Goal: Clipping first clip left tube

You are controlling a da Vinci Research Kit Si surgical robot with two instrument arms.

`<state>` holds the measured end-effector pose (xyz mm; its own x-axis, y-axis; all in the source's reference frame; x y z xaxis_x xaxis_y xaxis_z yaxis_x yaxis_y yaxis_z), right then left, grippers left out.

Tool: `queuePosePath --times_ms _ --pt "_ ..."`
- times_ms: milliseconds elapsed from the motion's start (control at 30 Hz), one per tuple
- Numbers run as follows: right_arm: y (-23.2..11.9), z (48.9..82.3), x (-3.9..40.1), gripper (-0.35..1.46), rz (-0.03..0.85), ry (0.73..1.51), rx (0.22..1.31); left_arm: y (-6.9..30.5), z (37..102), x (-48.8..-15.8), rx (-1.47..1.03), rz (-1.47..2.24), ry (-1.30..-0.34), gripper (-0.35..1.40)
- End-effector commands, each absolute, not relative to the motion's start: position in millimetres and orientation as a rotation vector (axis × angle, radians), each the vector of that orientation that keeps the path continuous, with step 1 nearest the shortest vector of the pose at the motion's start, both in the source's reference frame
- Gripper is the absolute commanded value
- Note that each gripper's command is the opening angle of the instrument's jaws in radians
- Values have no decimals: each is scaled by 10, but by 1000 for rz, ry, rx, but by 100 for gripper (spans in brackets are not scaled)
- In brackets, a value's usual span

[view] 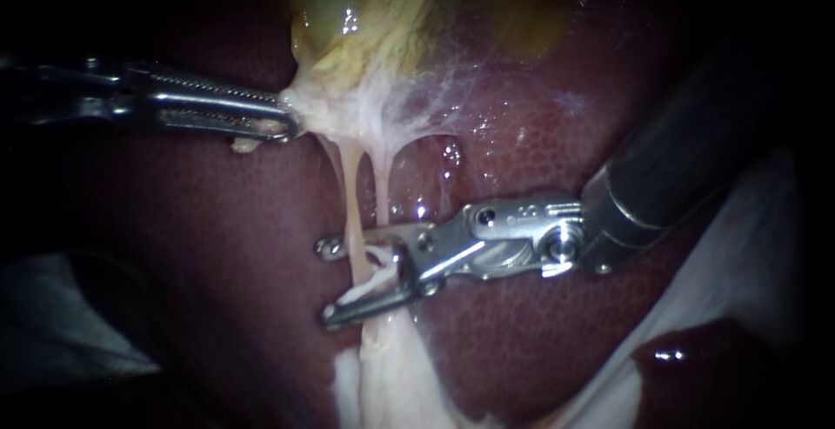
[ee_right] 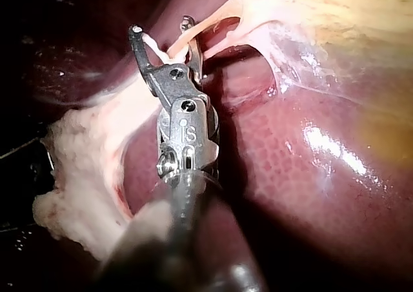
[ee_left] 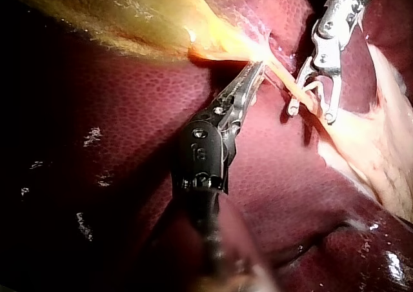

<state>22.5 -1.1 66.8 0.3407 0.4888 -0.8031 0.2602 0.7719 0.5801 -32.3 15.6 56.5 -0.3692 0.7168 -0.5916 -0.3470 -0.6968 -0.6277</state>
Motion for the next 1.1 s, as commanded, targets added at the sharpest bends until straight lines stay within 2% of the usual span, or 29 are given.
queuePosePath --times_ms 33,267,567,867,1033,1100 --pt "-12 663 225 47 159 1244 722 156 565 -323 -1185 2096 -533 -35" --pt "-24 646 232 44 142 1248 746 156 565 -323 -1185 2096 -533 -35" --pt "-23 647 231 34 160 1243 731 156 566 -323 -1185 2096 -533 -35" --pt "-23 648 229 -2 174 1239 722 156 566 -323 -1185 2096 -533 -35" --pt "-23 648 227 -35 199 1230 740 156 566 -323 -1185 2096 -533 -35" --pt "-22 647 226 -35 209 1230 739 156 566 -323 -1185 2096 -533 -35"
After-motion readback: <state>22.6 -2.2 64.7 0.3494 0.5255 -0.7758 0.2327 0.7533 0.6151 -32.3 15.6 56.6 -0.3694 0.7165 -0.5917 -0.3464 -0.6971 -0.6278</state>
